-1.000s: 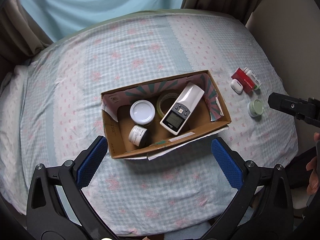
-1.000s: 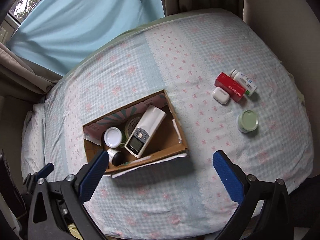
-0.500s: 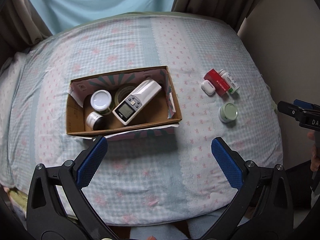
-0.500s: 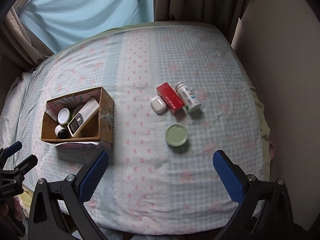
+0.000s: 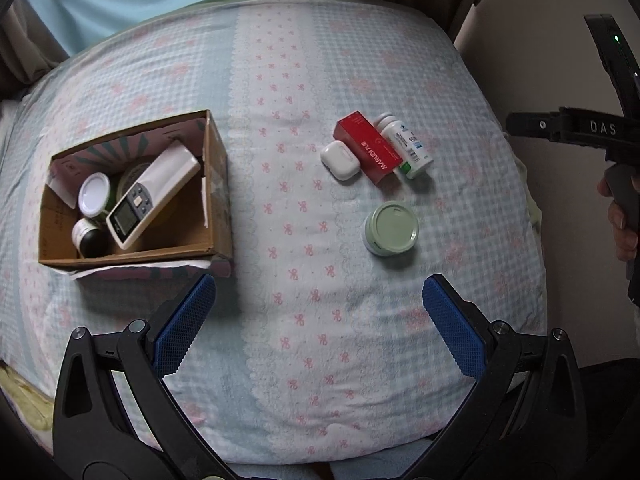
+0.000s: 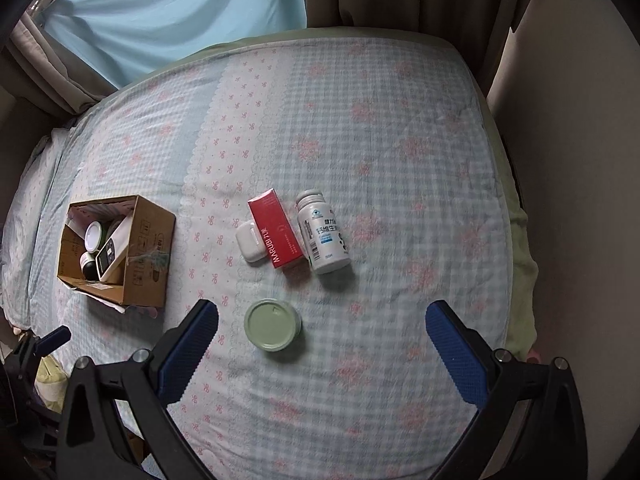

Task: Organize rigid objects
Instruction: 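Grasp the pale green lid with the left tool while the right tool grasps the white vitamin bottle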

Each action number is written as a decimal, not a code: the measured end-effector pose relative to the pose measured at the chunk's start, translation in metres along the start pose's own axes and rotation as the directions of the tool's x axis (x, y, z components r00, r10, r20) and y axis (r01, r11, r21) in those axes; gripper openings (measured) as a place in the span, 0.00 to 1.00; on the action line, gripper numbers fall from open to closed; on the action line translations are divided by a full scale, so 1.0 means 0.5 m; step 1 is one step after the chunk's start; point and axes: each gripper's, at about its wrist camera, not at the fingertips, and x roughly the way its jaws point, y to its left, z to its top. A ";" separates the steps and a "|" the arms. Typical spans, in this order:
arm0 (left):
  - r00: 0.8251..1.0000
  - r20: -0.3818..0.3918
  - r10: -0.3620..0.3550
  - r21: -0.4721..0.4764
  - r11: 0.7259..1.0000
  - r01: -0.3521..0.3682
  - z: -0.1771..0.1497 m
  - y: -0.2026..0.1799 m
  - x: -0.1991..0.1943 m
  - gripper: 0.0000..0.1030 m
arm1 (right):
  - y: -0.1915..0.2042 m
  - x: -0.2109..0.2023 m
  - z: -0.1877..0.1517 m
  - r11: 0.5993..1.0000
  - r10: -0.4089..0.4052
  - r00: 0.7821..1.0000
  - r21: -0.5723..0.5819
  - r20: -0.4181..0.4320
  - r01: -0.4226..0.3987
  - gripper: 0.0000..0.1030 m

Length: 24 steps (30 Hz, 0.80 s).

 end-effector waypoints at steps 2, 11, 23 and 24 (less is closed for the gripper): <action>1.000 -0.015 0.001 0.016 1.000 -0.001 0.012 -0.025 0.039 1.00 | -0.008 0.032 0.022 1.000 0.007 1.000 -0.030 -0.008 -0.007 1.00; 0.997 -0.065 -0.032 0.074 0.997 0.037 0.045 -0.111 0.217 1.00 | -0.023 0.219 0.094 0.991 0.029 0.995 -0.127 -0.096 -0.041 0.89; 0.991 -0.129 -0.039 0.138 0.989 0.057 0.051 -0.183 0.413 1.00 | -0.021 0.395 0.115 0.975 0.002 0.973 -0.214 -0.231 -0.053 0.74; 0.990 -0.133 -0.039 0.139 0.989 0.057 0.053 -0.184 0.424 1.00 | -0.020 0.402 0.117 0.975 0.010 0.970 -0.214 -0.242 -0.063 0.74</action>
